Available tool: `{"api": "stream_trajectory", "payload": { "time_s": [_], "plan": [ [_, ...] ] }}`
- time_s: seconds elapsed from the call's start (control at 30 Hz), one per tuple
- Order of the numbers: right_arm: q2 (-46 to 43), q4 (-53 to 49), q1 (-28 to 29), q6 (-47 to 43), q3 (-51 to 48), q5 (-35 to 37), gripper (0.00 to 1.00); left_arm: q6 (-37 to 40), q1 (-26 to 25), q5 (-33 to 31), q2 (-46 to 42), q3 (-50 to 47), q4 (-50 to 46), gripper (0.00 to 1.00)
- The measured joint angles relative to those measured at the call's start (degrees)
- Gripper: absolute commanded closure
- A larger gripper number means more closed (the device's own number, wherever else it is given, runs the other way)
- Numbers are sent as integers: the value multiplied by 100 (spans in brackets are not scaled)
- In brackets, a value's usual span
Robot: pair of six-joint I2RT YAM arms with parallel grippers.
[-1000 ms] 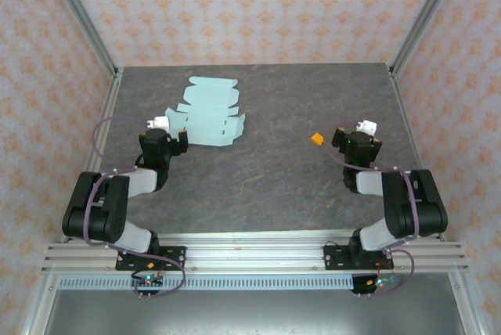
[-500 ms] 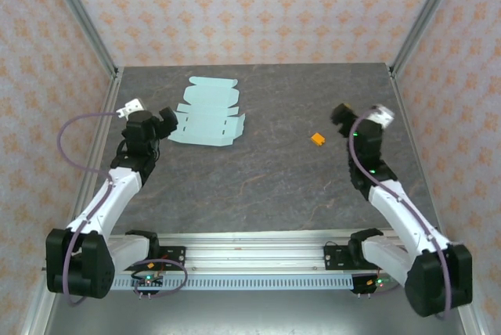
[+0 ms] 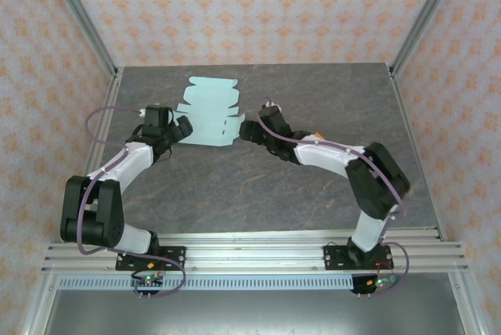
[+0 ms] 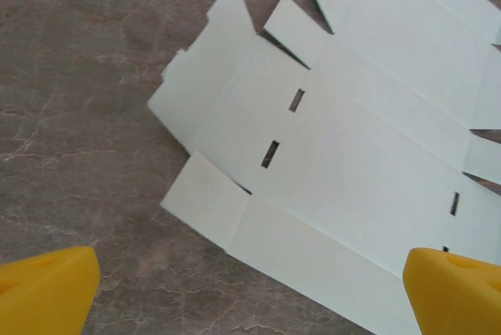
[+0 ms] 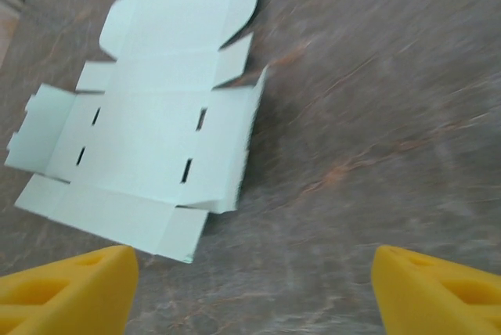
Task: Fold the paper box
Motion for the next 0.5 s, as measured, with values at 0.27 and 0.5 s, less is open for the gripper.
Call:
{"api": "stream_trajectory", "payload": {
  "time_s": [0.27, 0.5],
  "plan": [
    [1064, 81, 219, 691, 557, -505, 46, 66, -260, -109, -177, 72, -295, 0],
    [1499, 385, 389, 1228, 682, -717, 60, 90, -258, -229, -295, 72, -402, 0]
  ]
}}
